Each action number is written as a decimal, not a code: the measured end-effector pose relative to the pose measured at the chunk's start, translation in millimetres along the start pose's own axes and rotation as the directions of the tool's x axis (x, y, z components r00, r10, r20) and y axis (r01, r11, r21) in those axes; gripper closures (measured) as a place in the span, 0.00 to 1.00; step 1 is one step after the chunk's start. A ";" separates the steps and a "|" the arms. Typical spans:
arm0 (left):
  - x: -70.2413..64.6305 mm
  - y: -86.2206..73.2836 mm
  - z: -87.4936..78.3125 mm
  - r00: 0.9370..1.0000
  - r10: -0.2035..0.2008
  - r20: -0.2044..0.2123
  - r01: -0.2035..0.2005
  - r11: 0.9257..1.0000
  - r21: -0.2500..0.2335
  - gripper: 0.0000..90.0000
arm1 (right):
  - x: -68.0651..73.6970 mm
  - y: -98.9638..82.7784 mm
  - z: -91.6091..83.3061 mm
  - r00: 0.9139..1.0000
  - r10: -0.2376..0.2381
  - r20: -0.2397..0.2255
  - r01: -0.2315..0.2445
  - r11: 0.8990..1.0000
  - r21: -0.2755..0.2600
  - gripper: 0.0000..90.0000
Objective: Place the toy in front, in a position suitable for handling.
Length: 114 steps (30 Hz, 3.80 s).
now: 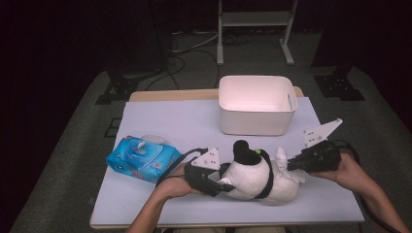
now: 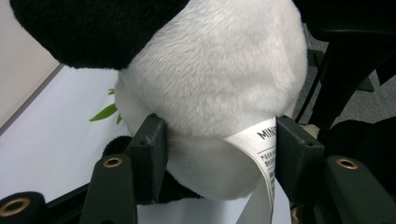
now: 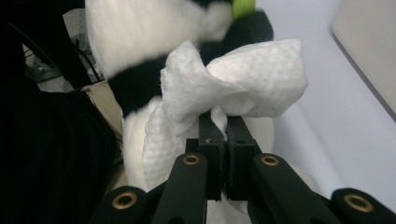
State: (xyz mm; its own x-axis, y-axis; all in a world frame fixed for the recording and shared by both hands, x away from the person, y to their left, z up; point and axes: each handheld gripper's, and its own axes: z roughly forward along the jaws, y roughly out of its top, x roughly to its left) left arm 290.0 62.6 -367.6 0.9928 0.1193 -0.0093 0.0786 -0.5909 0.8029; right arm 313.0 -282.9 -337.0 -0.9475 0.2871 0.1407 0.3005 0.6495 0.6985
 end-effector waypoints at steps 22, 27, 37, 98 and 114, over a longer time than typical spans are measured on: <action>-2.0 6.8 1.4 1.000 0.019 0.003 -0.019 1.000 -0.001 0.48 | -1.4 79.4 21.1 0.991 -0.121 -0.063 0.123 0.992 0.018 0.96; -1.7 8.7 1.5 1.000 0.028 0.004 -0.028 1.000 -0.001 0.48 | -5.1 90.6 26.0 0.990 -0.130 -0.062 0.131 0.991 0.006 0.96; 0.9 10.1 0.2 1.000 -0.004 -0.013 0.004 1.000 0.014 0.50 | -2.6 83.2 19.1 0.992 -0.114 -0.051 0.115 0.993 0.035 0.96; 4.9 57.0 -5.3 0.998 0.009 -0.057 -0.010 1.000 -0.019 0.43 | 3.7 58.3 -23.0 0.997 -0.080 -0.016 0.080 0.996 0.025 0.97; 14.3 35.4 37.2 0.996 -0.078 0.042 0.081 0.993 -0.083 0.43 | 11.9 27.1 -44.7 0.999 -0.054 0.006 0.054 0.998 -0.028 0.97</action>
State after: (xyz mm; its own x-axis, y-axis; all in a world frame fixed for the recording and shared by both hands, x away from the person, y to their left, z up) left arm 310.4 13.7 -361.5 0.9866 0.1316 -0.0968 0.1512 -0.5111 0.8461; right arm 305.1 -293.4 -285.0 -0.9617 0.2559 0.0982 0.2454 0.6438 0.7248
